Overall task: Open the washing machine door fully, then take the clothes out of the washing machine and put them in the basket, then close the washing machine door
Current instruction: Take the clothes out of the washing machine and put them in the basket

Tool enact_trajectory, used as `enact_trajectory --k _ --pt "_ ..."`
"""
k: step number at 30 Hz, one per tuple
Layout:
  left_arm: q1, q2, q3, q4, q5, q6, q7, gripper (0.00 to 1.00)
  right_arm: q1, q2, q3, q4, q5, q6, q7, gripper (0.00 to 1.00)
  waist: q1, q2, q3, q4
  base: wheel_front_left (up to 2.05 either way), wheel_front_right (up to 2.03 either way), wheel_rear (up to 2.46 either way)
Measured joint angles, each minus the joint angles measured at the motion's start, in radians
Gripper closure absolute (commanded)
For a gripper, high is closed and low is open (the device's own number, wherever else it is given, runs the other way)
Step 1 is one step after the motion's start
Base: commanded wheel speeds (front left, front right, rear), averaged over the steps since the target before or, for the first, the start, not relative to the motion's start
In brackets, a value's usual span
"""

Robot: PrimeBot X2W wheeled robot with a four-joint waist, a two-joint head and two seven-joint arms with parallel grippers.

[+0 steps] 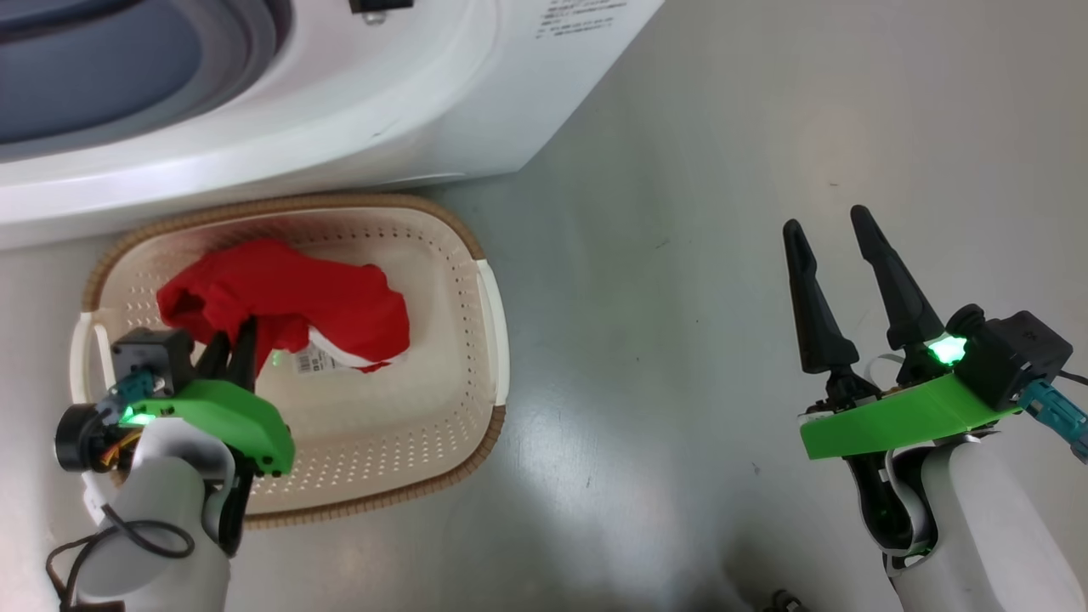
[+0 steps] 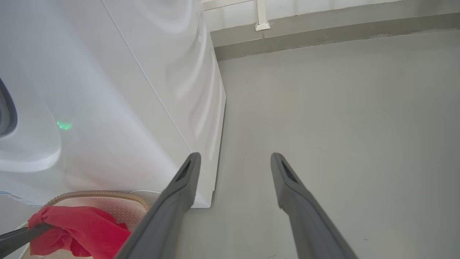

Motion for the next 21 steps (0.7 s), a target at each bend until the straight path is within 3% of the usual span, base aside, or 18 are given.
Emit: enact_trajectory --k 5,9,11,12,21 --pt "-0.026 0.000 -0.008 0.048 -0.016 0.000 0.000 1.00 -0.001 0.000 0.001 -0.004 0.000 0.000 0.000 0.00 0.0001 -0.0001 0.018 0.001 0.00 0.00 0.00" --pt "-0.040 0.000 -0.012 0.059 -0.021 0.000 0.000 0.53 -0.009 0.000 0.001 -0.005 -0.001 0.000 0.000 0.00 0.0000 0.0000 0.025 0.002 0.00 0.00 0.00" --pt "-0.041 0.000 -0.012 0.059 -0.025 0.000 0.000 0.14 -0.010 0.000 0.000 -0.005 -0.001 0.000 0.000 0.00 0.0000 -0.0001 0.025 0.003 0.00 0.00 0.00" --pt "-0.041 0.000 -0.012 0.059 -0.025 0.000 0.000 0.02 -0.010 0.000 -0.001 -0.005 -0.002 0.000 0.000 0.00 0.0000 0.0000 0.025 0.005 0.00 0.00 0.00" --pt "-0.041 0.000 -0.011 0.060 -0.034 0.000 0.000 0.00 -0.012 0.000 -0.001 0.002 -0.002 0.000 0.000 0.00 0.0000 0.0000 0.007 0.012 0.00 0.00 0.00"
